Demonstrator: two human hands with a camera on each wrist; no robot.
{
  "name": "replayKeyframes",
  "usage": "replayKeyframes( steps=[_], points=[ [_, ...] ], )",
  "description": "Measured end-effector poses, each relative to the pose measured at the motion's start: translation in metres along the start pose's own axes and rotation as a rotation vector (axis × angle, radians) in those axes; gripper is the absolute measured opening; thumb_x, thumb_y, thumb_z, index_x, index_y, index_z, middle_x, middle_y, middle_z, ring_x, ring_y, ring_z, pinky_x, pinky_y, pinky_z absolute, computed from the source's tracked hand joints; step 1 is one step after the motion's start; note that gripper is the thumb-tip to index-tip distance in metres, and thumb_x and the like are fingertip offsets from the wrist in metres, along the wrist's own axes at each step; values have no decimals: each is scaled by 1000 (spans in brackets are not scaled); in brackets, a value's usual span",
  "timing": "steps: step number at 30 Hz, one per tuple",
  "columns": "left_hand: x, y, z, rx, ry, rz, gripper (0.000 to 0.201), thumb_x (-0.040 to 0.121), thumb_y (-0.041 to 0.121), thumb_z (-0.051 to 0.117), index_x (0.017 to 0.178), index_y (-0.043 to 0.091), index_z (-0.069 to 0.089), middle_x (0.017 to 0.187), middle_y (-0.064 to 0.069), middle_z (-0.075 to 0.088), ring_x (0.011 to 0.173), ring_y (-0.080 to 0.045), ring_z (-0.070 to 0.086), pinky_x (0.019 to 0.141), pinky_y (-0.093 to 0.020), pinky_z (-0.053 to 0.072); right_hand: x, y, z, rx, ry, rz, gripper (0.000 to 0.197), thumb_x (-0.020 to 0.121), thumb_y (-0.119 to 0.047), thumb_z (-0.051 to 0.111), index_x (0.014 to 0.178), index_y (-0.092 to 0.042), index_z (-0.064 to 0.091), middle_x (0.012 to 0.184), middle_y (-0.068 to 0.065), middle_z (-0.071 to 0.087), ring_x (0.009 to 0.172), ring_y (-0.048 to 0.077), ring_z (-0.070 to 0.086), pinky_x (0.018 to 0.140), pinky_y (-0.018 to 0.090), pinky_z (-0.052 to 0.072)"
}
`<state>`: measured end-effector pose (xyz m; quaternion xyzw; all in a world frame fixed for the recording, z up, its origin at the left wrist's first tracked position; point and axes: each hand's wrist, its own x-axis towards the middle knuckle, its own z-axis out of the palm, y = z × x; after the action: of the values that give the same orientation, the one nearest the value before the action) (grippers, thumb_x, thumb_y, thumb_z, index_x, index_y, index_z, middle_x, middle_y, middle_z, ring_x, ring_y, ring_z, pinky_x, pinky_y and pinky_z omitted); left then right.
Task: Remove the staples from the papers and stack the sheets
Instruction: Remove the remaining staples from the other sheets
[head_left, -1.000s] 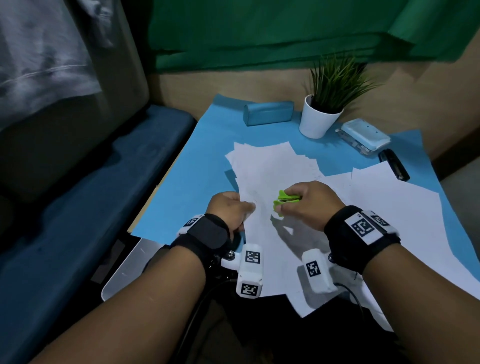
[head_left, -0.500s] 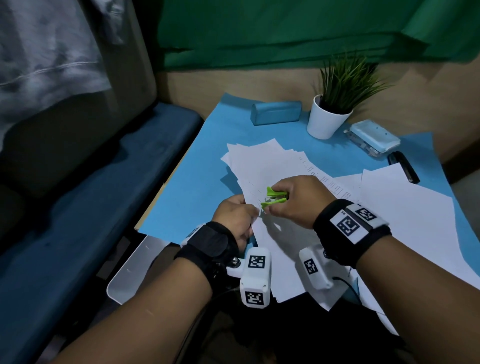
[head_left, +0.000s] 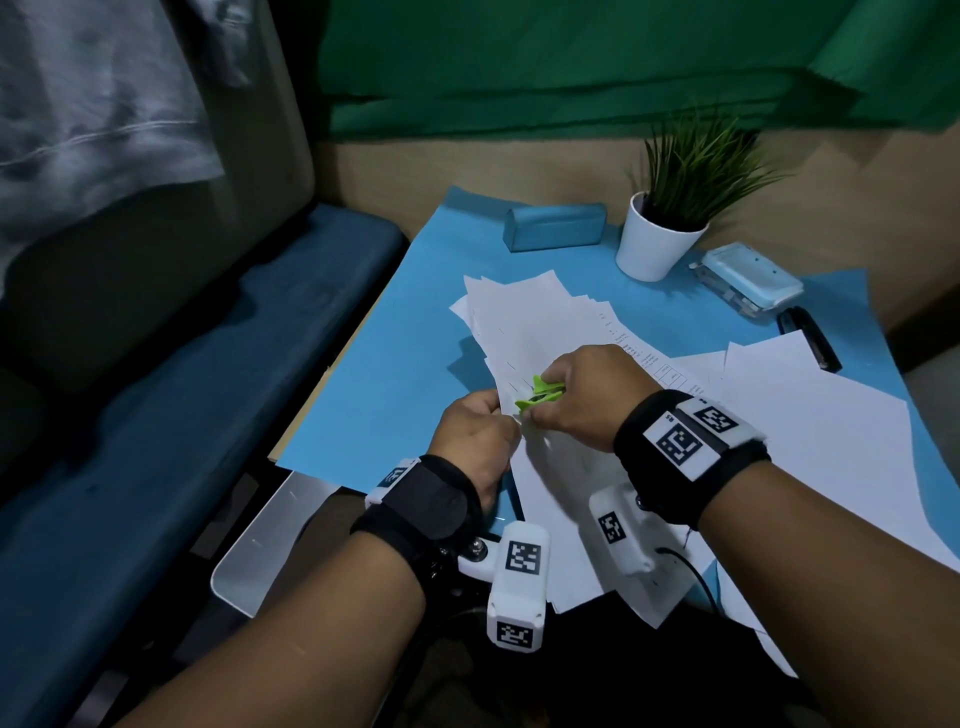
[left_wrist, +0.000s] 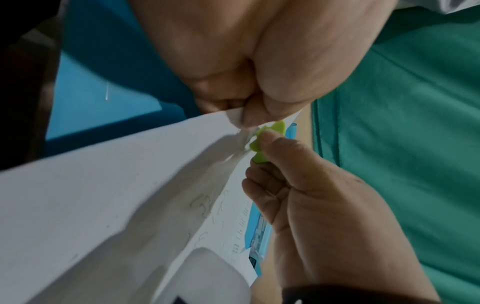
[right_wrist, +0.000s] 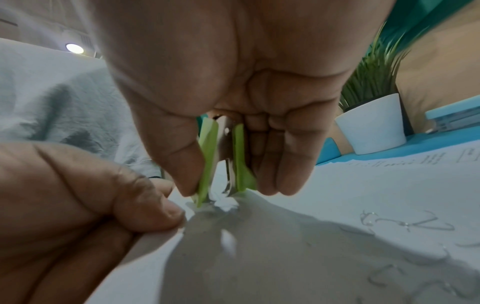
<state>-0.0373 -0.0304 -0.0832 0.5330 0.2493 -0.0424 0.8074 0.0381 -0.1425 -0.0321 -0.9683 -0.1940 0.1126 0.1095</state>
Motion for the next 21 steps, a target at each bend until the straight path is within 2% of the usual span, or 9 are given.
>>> replayKeyframes(
  steps=[3, 5, 7, 9, 10, 12, 14, 19, 21],
  points=[
    [2, -3, 0, 25, 26, 17, 40, 78, -21, 43, 101, -5, 72, 85, -25, 71, 65, -27, 64, 60, -30, 56, 0, -3, 0, -12, -2, 14, 40, 73, -47, 75, 98, -16, 74, 98, 4, 71, 93, 24, 62, 82, 31, 51],
    [1, -2, 1, 22, 37, 12, 39, 79, -21, 42, 98, -5, 72, 77, -21, 70, 57, -24, 62, 54, -26, 53, -1, -5, 2, -8, 8, 21, 38, 73, -47, 74, 94, -15, 74, 94, 5, 72, 90, 24, 62, 80, 33, 52],
    [-1, -1, 2, 20, 49, 4, 36, 81, -21, 41, 95, -6, 70, 67, -16, 66, 46, -19, 57, 46, -21, 47, -2, -3, 3, 14, 4, 20, 38, 74, -47, 75, 95, -16, 74, 95, 1, 71, 90, 23, 62, 78, 29, 50],
    [-1, -1, 3, 28, 63, -3, 34, 82, -20, 41, 97, -7, 69, 71, -17, 65, 47, -20, 55, 46, -21, 46, -2, 0, 4, 79, -17, 37, 33, 73, -43, 77, 94, -18, 75, 87, -1, 68, 86, 20, 60, 73, 26, 44],
    [0, -2, 3, 22, 67, -11, 35, 81, -19, 40, 99, -8, 68, 74, -19, 66, 51, -23, 57, 48, -23, 48, -2, 3, 5, 160, -30, 58, 27, 72, -39, 79, 89, -18, 75, 78, -2, 66, 79, 19, 59, 69, 25, 43],
    [2, -5, 4, -9, 70, -34, 39, 80, -19, 38, 102, -8, 68, 82, -23, 68, 61, -29, 62, 57, -31, 53, -2, 9, 9, 510, -59, 157, 16, 70, -23, 81, 73, -9, 73, 61, 5, 63, 61, 21, 55, 63, 28, 46],
    [4, -5, 6, -49, 87, -47, 40, 78, -20, 36, 101, -10, 67, 87, -26, 69, 71, -33, 63, 68, -41, 55, -3, 15, 15, 881, -74, 269, 13, 72, -7, 79, 68, 1, 69, 60, 15, 62, 57, 24, 53, 60, 33, 49],
    [11, -7, 8, -69, 157, -86, 34, 78, -20, 36, 88, -5, 64, 85, -26, 64, 74, -36, 58, 71, -48, 50, -5, 27, 24, 1447, -95, 511, 11, 81, -3, 70, 86, 4, 63, 70, 20, 57, 56, 24, 51, 50, 26, 48],
    [12, -7, 7, -66, 183, -86, 32, 77, -20, 36, 85, -4, 63, 84, -25, 62, 74, -35, 55, 71, -49, 49, -5, 35, 24, 1541, -76, 546, 14, 83, -5, 69, 89, 3, 60, 71, 20, 54, 57, 25, 50, 51, 27, 48]
  ],
)
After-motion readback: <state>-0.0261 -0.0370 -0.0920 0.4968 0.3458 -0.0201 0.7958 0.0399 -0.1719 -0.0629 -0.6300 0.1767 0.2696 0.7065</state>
